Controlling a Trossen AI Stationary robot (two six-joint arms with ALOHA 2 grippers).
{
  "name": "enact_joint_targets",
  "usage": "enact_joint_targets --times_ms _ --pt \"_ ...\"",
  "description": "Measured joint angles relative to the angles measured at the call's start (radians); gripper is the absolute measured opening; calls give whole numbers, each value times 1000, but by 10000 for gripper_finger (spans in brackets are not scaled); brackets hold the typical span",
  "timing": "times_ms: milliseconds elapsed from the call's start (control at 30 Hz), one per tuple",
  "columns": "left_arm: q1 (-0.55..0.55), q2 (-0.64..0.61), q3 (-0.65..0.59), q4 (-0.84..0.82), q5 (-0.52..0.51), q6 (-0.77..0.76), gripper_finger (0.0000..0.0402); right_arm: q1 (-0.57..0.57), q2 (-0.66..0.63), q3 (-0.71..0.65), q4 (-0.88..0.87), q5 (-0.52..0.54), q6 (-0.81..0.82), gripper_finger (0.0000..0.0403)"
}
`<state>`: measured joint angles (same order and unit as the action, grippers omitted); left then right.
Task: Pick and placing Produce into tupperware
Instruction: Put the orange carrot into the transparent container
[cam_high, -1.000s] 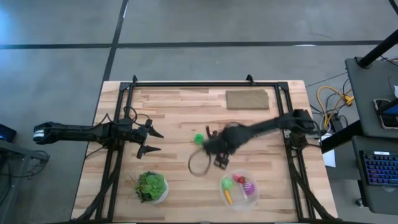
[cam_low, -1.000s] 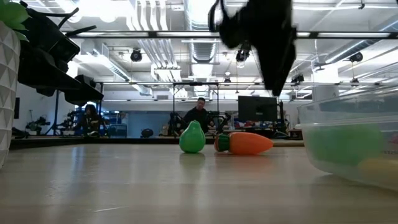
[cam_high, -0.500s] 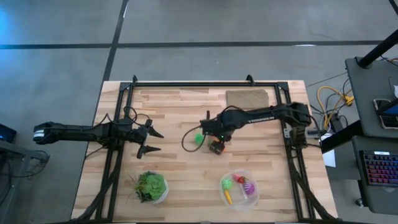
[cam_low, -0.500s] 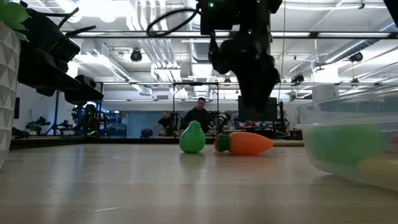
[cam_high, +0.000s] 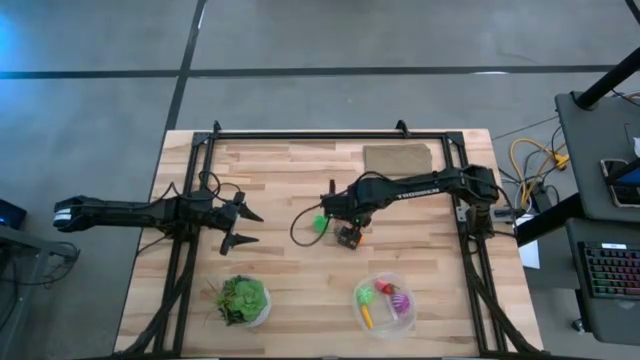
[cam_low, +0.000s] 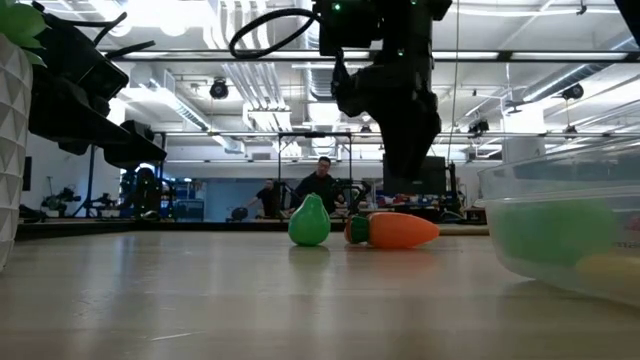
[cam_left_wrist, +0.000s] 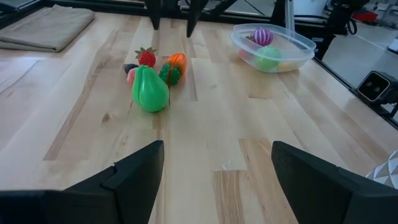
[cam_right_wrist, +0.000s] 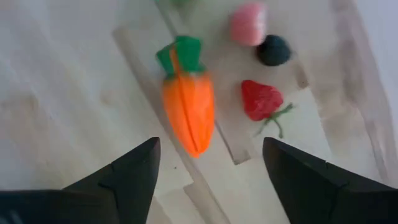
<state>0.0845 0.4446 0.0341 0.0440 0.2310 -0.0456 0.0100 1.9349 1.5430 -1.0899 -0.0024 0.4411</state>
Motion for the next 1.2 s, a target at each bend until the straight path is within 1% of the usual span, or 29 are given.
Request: enact_joint_targets --times_ms 133,233,367,533,733,900,1100,1200 --pt "0 0 0 0 0 0 283 5 34 2 13 1 -73 245" --pt "0 0 0 0 0 0 283 5 53 1 19 4 -93 235" --pt "0 0 0 0 0 0 283 5 57 1 22 -5 -100 237" --pt "0 0 0 0 0 0 283 9 73 2 35 -57 -116 250" --pt "0 0 0 0 0 0 283 41 102 2 42 -51 -149 258" --pt "0 0 0 0 0 0 283 59 125 2 62 -23 -147 248" --pt "0 0 0 0 0 0 283 68 152 1 84 -21 -118 228" --pt "0 0 0 0 0 0 283 67 154 1 103 -22 -101 226"
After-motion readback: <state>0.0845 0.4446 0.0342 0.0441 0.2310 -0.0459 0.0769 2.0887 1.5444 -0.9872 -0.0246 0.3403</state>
